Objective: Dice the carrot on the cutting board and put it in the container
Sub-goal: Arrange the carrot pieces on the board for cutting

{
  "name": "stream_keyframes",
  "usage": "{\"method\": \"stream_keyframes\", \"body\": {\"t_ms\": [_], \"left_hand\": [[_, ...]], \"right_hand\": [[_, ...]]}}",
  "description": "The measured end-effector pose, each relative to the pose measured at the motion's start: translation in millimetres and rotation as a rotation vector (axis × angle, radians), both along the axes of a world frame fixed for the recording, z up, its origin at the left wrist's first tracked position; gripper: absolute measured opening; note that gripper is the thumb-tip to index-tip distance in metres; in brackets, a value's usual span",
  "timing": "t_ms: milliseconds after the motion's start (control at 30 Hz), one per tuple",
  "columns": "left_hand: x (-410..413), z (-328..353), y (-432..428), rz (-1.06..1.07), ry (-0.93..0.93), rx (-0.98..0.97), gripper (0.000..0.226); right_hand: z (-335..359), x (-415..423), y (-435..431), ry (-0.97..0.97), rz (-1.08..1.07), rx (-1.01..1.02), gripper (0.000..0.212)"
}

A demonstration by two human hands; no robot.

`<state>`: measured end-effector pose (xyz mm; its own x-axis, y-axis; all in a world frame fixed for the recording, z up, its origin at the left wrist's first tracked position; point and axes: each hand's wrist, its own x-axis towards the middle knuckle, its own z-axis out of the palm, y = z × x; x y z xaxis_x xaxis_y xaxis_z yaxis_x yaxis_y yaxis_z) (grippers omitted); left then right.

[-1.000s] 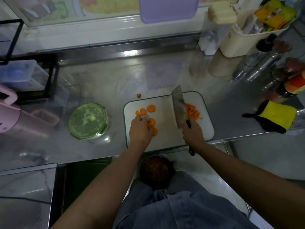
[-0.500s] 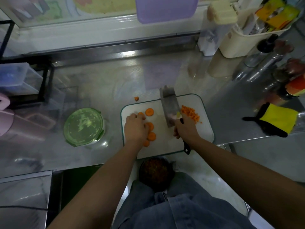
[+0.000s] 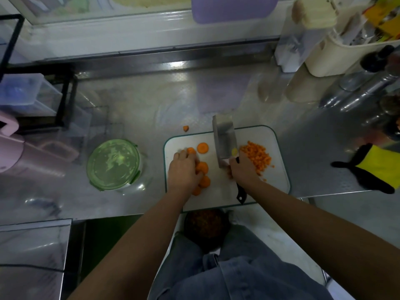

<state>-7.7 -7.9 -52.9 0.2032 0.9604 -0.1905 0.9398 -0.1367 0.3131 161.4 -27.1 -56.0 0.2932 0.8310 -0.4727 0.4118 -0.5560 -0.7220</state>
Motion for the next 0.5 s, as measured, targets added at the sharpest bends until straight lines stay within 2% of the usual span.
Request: {"method": "stream_keyframes", "body": {"t_ms": [233,367,500], "left_hand": [[-0.7,4.2,4.6,0.090,-0.158,-0.003,0.017],[0.3,-0.9,9.7,0.097,-0.195,-0.035,0.017],[6.7,-0.5,19.8,0.214,-0.317,-0.034,0.014]], "right_hand": [[-0.5,1.5,0.0,0.024,-0.007,-0.012,0.020],[0.4,2.1,1.0,0.038,-0.005,-0.007,0.019],[-1.4,2.4,1.2,0.036,-0.013,-0.018,0.024]]}}
